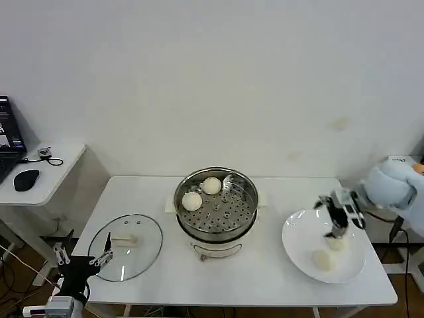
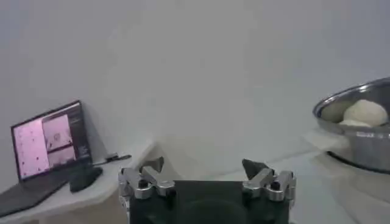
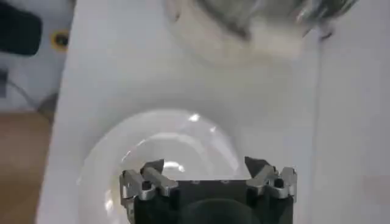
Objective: Take steamed baozi put them in steamer then cover it.
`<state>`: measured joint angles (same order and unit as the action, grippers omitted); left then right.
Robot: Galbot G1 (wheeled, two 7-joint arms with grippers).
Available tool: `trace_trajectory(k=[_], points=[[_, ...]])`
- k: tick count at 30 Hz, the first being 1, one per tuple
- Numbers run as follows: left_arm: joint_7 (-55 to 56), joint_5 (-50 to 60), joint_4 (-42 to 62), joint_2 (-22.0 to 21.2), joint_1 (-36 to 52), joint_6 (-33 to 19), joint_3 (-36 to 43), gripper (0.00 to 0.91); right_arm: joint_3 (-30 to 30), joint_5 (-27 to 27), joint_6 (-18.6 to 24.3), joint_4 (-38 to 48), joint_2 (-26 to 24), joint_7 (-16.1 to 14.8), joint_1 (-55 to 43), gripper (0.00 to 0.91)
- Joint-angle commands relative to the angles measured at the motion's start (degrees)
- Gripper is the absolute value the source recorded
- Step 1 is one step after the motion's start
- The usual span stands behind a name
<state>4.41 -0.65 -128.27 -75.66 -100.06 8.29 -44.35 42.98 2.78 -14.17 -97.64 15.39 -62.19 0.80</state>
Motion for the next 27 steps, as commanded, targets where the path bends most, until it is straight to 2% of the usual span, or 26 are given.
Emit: trace_trajectory(k=[1, 9, 17, 27], points=[[-0.02, -1.2, 0.68, 0.2, -0.09, 0.21, -0.89, 0.907, -10.67, 6.67, 3.2, -0.72, -5.52, -0.51, 18.03, 0.907], [-0.03, -0.61, 0.83, -0.27, -0.28, 0.15, -0.91, 0.907, -11.71, 7.59, 3.22, 1.82, -1.08, 1.21, 21.91, 0.907], [-0.08, 0.19, 0.3, -0.55, -0.47, 0.19, -1.54, 0.907, -11.99, 7.68, 3.78, 7.96, 5.63, 2.45, 22.43, 0.907], [-0.09, 0.74, 0.27, -0.95, -0.64, 0.18, -1.72, 0.907, -11.68, 8.33, 3.99, 12.19, 9.5, 3.33, 21.4, 0.907]])
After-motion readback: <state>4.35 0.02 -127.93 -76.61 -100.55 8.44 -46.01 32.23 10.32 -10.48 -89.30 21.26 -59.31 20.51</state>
